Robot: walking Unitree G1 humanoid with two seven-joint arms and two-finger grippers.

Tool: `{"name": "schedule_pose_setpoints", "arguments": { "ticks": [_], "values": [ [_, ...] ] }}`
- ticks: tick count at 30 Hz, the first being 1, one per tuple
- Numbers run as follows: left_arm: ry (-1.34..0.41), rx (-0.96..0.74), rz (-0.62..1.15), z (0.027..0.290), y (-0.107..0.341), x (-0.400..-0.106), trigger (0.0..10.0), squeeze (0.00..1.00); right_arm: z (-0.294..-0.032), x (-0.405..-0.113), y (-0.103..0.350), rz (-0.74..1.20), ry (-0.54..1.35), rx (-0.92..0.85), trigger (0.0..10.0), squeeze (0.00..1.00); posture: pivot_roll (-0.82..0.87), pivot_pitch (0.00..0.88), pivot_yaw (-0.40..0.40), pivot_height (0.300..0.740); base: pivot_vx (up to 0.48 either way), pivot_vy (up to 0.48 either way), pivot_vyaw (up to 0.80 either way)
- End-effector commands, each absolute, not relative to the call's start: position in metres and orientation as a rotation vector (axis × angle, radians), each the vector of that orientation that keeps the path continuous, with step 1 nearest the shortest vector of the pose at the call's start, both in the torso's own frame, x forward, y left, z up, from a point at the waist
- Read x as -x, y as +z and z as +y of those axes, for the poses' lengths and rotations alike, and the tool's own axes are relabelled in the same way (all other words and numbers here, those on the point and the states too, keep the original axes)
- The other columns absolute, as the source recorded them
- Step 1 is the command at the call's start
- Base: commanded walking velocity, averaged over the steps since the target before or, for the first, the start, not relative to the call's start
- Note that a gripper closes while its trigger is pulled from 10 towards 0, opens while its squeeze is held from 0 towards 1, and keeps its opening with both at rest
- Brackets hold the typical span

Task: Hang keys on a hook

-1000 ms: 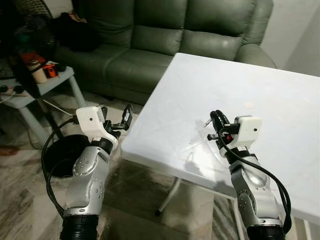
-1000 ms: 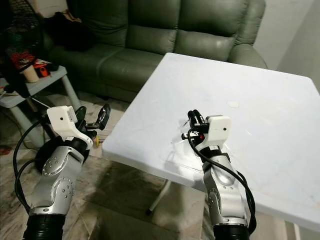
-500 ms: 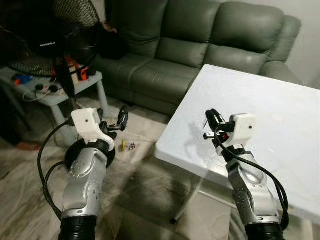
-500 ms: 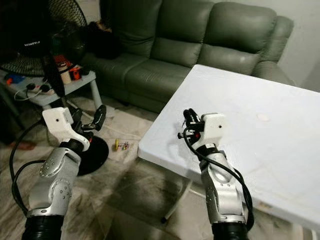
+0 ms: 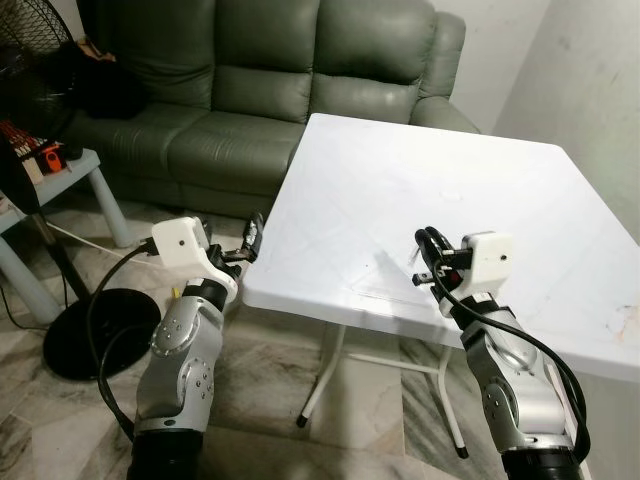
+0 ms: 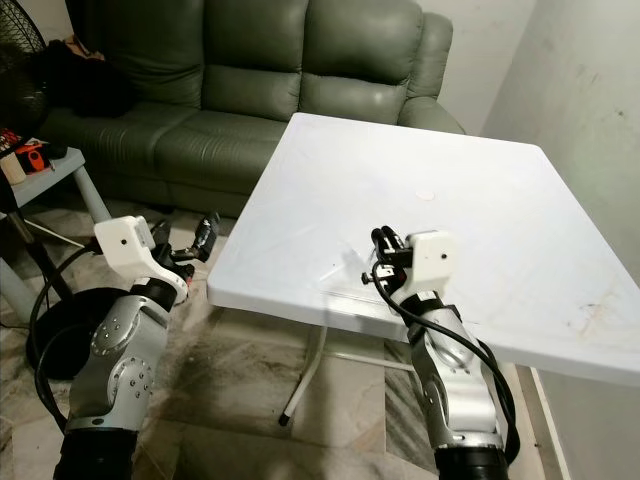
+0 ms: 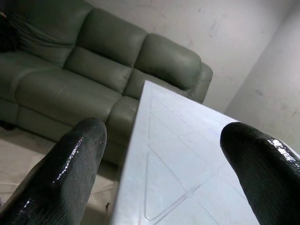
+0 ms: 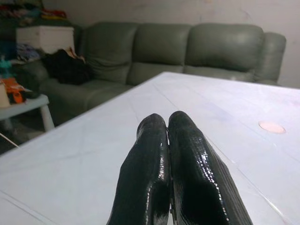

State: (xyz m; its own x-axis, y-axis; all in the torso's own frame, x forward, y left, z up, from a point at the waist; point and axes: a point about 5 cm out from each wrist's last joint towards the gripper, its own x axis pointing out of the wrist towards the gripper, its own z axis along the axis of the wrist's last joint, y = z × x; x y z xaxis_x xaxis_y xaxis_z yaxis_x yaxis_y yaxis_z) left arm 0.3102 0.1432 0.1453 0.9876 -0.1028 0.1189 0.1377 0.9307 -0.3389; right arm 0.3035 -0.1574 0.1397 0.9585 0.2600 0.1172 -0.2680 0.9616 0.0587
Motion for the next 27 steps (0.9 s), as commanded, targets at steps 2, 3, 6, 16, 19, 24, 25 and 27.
{"name": "schedule_pose_setpoints", "arguments": {
  "ticks": [2,3,6,16,19,24,25,27],
  "values": [
    [-0.127,0.354,-0.116,0.14,0.1506,-0.3127,10.0,0.0,-0.1601,-0.3051,0.1466,-0.126,0.269,-0.068,10.0,0.0,0.03,0.0,-0.09,0.715,0.0,0.0,-0.64],
    [-0.126,0.352,-0.117,0.1398,0.151,-0.3128,10.0,0.0,-0.1603,-0.305,0.1465,-0.122,0.27,-0.063,10.0,0.0,0.03,0.0,-0.09,0.715,0.0,0.0,-0.66],
    [-0.121,0.345,-0.118,0.1394,0.1516,-0.3131,10.0,0.0,-0.1607,-0.3049,0.1467,-0.12,0.271,-0.062,10.0,0.0,0.03,0.0,-0.093,0.715,0.0,0.0,-0.67],
    [-0.172,0.309,-0.109,0.1344,0.1504,-0.3121,10.0,0.0,-0.1632,-0.3044,0.145,-0.105,0.254,-0.06,10.0,0.0,0.03,0.0,-0.087,0.715,0.0,0.0,-0.7],
    [-0.182,0.309,-0.106,0.134,0.1503,-0.312,10.0,0.0,-0.1635,-0.3039,0.1442,-0.103,0.247,-0.064,10.0,0.0,0.03,0.0,-0.087,0.715,0.0,0.0,-0.71],
    [-0.172,0.314,-0.098,0.1355,0.1494,-0.312,10.0,0.0,-0.1632,-0.301,0.1418,-0.101,0.223,-0.081,10.0,0.0,0.02,0.0,-0.063,0.715,0.0,0.0,-0.71],
    [-0.169,0.313,-0.095,0.1356,0.1489,-0.3121,10.0,0.0,-0.163,-0.3005,0.1412,-0.1,0.222,-0.082,10.0,0.0,0.02,0.0,-0.063,0.715,0.0,0.0,-0.71],
    [-0.172,0.315,-0.095,0.1355,0.1489,-0.3118,10.0,0.0,-0.1621,-0.2995,0.1402,-0.097,0.218,-0.089,10.0,0.0,0.02,0.0,-0.057,0.715,0.0,0.0,-0.71]
  ]
}}
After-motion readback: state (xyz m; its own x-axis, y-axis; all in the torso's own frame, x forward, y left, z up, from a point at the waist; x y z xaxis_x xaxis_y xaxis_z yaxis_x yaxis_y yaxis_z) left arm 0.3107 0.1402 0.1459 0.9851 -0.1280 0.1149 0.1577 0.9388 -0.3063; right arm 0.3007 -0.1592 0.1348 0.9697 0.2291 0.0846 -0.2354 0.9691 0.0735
